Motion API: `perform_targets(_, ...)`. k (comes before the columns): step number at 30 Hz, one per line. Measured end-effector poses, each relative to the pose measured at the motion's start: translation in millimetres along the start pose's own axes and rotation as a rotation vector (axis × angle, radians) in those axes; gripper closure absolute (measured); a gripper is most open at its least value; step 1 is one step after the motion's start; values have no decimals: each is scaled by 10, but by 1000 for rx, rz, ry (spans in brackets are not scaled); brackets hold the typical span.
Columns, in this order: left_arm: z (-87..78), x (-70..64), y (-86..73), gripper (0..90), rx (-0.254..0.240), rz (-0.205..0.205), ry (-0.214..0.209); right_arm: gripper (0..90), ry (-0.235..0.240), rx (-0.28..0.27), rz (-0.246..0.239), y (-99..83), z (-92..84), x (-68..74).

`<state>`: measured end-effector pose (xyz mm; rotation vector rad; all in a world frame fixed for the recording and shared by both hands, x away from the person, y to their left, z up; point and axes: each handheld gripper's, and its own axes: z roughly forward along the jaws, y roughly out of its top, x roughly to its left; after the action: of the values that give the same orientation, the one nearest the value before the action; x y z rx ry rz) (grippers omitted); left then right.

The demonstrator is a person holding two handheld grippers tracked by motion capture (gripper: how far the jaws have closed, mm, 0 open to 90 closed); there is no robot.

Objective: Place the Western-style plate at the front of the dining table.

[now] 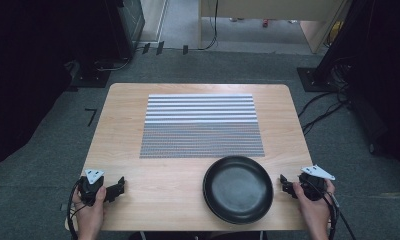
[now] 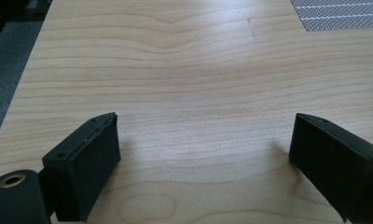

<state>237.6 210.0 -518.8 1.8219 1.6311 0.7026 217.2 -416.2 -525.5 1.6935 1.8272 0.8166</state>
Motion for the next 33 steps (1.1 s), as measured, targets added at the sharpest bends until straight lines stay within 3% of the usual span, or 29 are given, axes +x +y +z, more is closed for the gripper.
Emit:
perform_targets(7, -13, -6, 15, 79, 22, -14, 15, 132, -6, -9, 12, -4, -8, 3)
perform_targets(13, -47, -73, 47, 79, 17, -31, -5, 134, -10, -38, 44, 3, -70, -15)
perform_targets(23, -161, -410, 138, 79, -16, 15, -71, 134, 23, -80, 69, 50, -233, 8)
perform_targets(30, -198, -758, 214, 79, -23, 67, -148, 134, 25, -105, 75, 82, -338, 35)
perform_targets(33, -215, -837, 251, 79, -27, 66, -170, 134, 27, -116, 78, 94, -380, 47)
